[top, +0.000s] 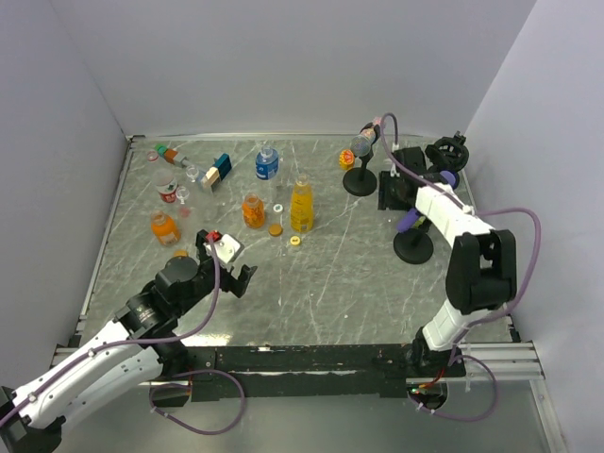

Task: Unscrew the bottle caps
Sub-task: Pick up the plastic bottle from the center of the board.

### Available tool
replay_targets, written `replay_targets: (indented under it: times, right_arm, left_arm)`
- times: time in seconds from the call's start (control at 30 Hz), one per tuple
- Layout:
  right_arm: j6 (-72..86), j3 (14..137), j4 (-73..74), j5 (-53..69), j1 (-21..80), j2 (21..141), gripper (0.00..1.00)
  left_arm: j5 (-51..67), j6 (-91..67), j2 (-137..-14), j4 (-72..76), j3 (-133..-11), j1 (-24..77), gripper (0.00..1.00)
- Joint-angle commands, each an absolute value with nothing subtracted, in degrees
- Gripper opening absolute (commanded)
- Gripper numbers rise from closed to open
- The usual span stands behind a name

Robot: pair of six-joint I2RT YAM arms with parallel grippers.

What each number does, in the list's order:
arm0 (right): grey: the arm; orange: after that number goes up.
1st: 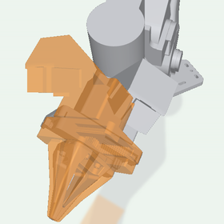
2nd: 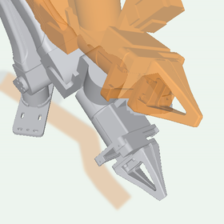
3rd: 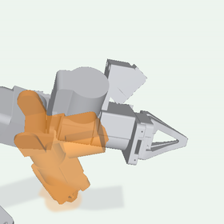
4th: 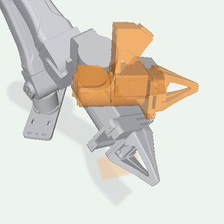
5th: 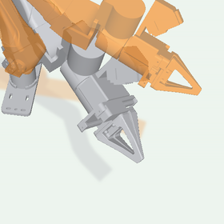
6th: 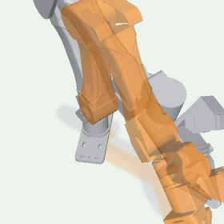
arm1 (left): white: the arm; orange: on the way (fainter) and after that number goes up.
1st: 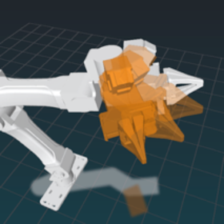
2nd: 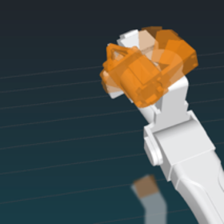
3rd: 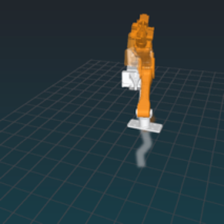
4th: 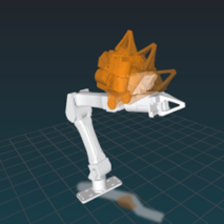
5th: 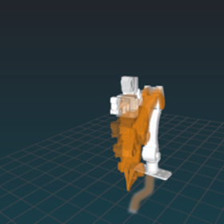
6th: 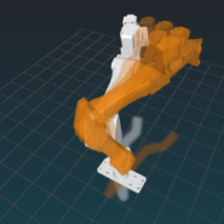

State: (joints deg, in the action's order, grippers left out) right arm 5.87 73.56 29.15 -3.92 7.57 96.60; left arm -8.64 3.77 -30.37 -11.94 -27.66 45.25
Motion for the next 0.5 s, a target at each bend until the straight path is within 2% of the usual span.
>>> replay_targets:
  times: [0.0, 0.17, 0.47]
  right_arm:
    - [6.51, 67.77, 29.18, 2.01, 8.26, 89.13, 0.25]
    - [6.33, 65.83, 28.74, 3.52, 9.14, 87.18, 0.25]
    - [5.80, 70.57, 29.71, 2.90, 10.54, 93.16, 0.24]
  left_arm:
    - [-6.60, 2.90, -29.18, -10.20, -29.44, 45.00, 0.97]
    - [-5.89, 2.29, -30.06, -10.28, -29.88, 45.00, 0.96]
    - [-6.85, 1.93, -29.18, -10.20, -29.80, 45.00, 0.97]
